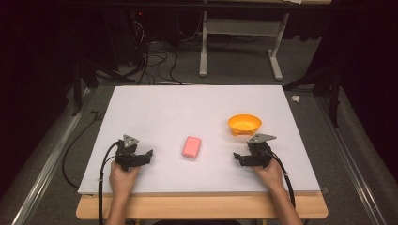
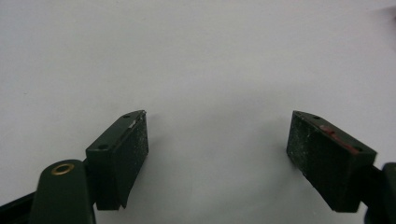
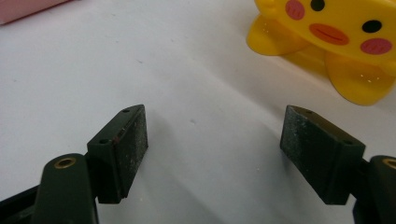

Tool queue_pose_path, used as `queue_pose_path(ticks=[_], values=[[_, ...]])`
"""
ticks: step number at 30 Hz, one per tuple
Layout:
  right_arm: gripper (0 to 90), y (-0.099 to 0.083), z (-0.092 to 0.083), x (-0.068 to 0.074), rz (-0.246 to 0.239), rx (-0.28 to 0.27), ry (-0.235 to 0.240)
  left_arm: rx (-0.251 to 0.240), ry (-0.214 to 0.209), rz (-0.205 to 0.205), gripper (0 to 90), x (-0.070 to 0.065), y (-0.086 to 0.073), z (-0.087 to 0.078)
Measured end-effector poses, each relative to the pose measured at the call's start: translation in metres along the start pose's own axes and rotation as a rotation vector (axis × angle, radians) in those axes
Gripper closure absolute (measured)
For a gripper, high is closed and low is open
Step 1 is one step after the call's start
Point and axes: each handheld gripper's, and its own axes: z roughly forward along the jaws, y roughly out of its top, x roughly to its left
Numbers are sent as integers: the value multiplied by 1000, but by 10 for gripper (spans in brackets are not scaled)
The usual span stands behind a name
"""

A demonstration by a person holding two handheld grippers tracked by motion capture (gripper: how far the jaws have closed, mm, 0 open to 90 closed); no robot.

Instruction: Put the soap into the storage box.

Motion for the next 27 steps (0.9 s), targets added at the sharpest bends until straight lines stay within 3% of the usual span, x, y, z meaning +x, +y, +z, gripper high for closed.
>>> queue_pose_path(ticks=[19,27], values=[[235,1,0,0,1,6,1,-2,2,1,212,0,0,0],[189,1,1,-1,12,11,-8,-1,1,0,211,0,0,0]])
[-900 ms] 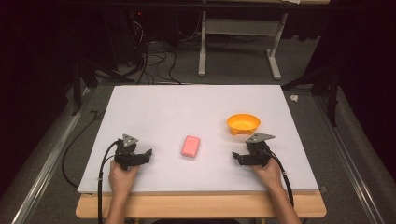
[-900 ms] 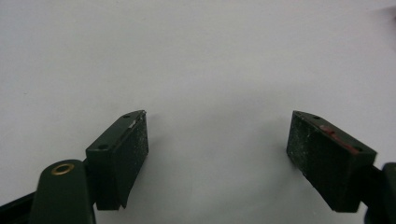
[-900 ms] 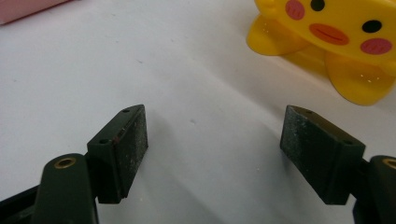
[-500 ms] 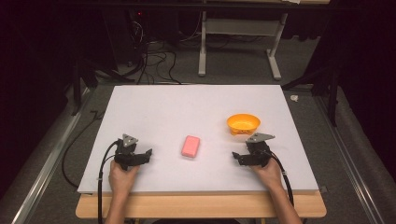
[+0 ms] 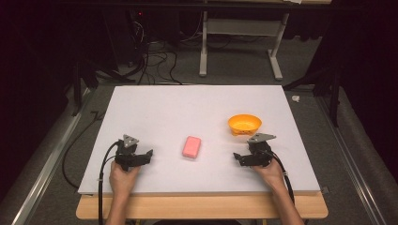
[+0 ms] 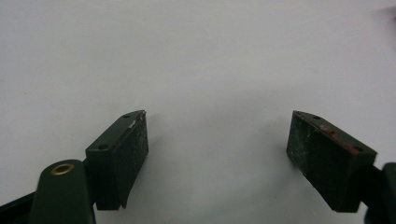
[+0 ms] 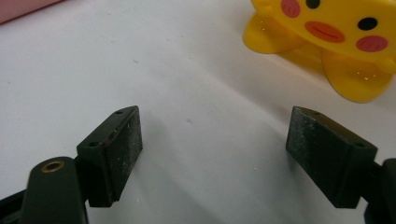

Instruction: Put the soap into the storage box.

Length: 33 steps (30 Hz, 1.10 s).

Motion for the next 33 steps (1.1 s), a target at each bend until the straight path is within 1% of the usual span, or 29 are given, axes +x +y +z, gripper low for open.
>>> queue_pose_path(ticks=[5,8,10,12,15,16,18,21,22,24,25,26,27,29,30,31,33], values=[[174,1,-1,2,-10,3,-6,-1,-1,-1,211,0,0,0],[164,1,-5,3,-10,-5,9,0,-1,-1,211,0,0,0],[155,3,-9,4,-8,-26,25,0,-1,-1,211,0,0,0],[148,5,-10,4,-8,-26,31,0,-1,-2,210,0,0,0],[144,13,-14,9,-32,-45,44,0,0,-1,210,0,0,0],[143,15,-15,10,-36,-46,52,0,0,-1,210,0,0,0],[144,18,-15,13,-36,-70,70,2,-1,0,210,0,0,0],[138,23,-13,15,-41,-66,88,2,-1,0,210,0,0,0],[138,24,-13,16,-45,-57,86,2,-1,0,210,0,0,0],[138,26,-13,17,-49,-58,92,2,-1,0,210,0,0,0],[138,30,-12,19,-58,-60,107,1,-1,0,210,0,0,0],[138,30,-12,19,-58,-60,107,1,-1,0,210,0,0,0],[138,34,-12,21,-65,-79,121,2,-1,0,210,0,0,0],[136,39,-11,23,-70,-72,137,1,-1,0,209,0,0,0],[136,39,-11,23,-70,-72,137,1,-1,0,209,0,0,0],[136,44,-10,26,-83,-73,146,2,0,0,209,0,0,0],[137,49,-8,30,-90,-80,158,1,0,1,209,0,0,0]])
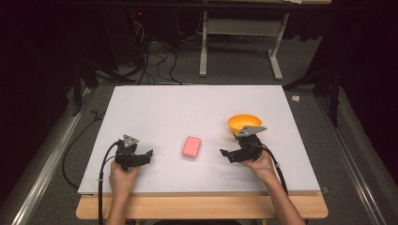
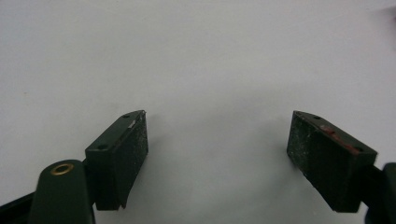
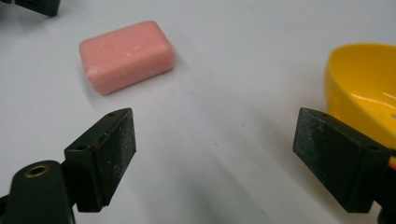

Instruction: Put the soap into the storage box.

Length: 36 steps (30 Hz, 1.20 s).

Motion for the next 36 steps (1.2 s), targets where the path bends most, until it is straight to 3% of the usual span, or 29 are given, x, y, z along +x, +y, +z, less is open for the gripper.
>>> queue_pose_path(ticks=[13,23,27,32,36], values=[[130,29,24,18,-83,-2,85,-1,3,4,212,0,0,0],[123,43,42,27,-105,4,142,1,-2,2,215,0,0,0],[122,45,48,28,-93,-1,168,2,-2,3,215,0,0,0],[122,53,57,33,-112,25,178,1,-2,3,215,0,0,0],[121,58,63,36,-126,16,188,1,-2,3,215,0,0,0]])
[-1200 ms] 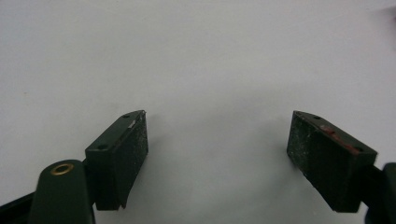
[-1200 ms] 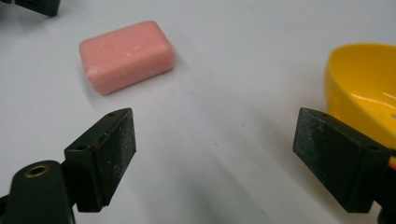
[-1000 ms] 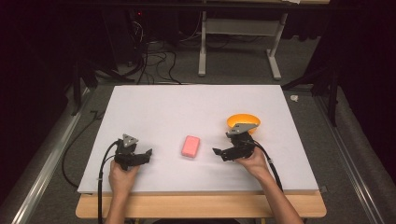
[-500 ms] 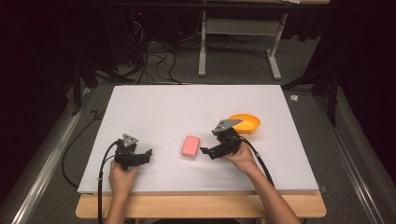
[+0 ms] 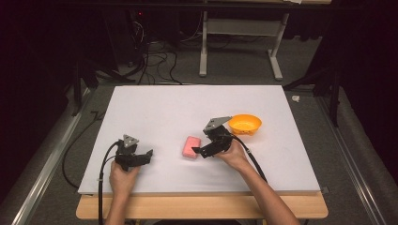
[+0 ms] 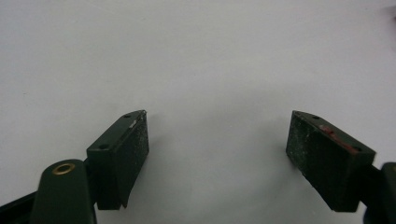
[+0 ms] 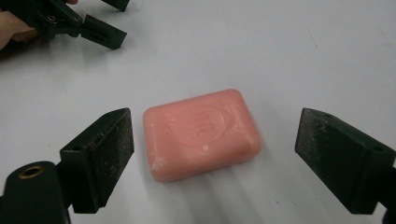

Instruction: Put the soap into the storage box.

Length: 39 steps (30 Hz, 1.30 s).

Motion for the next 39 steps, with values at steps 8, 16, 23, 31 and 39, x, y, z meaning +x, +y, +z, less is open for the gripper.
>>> queue_pose_path(ticks=[8,16,23,31,39], values=[[120,8,15,4,-54,3,-3,-2,2,1,215,0,0,0],[119,4,34,3,-58,57,2,0,3,3,215,0,0,0],[111,-1,46,5,-78,104,8,-5,7,5,215,-1,0,0],[120,-7,54,6,-93,135,0,-4,7,4,214,-1,0,0],[131,-10,56,6,-92,128,-3,-4,7,4,214,-1,0,0]])
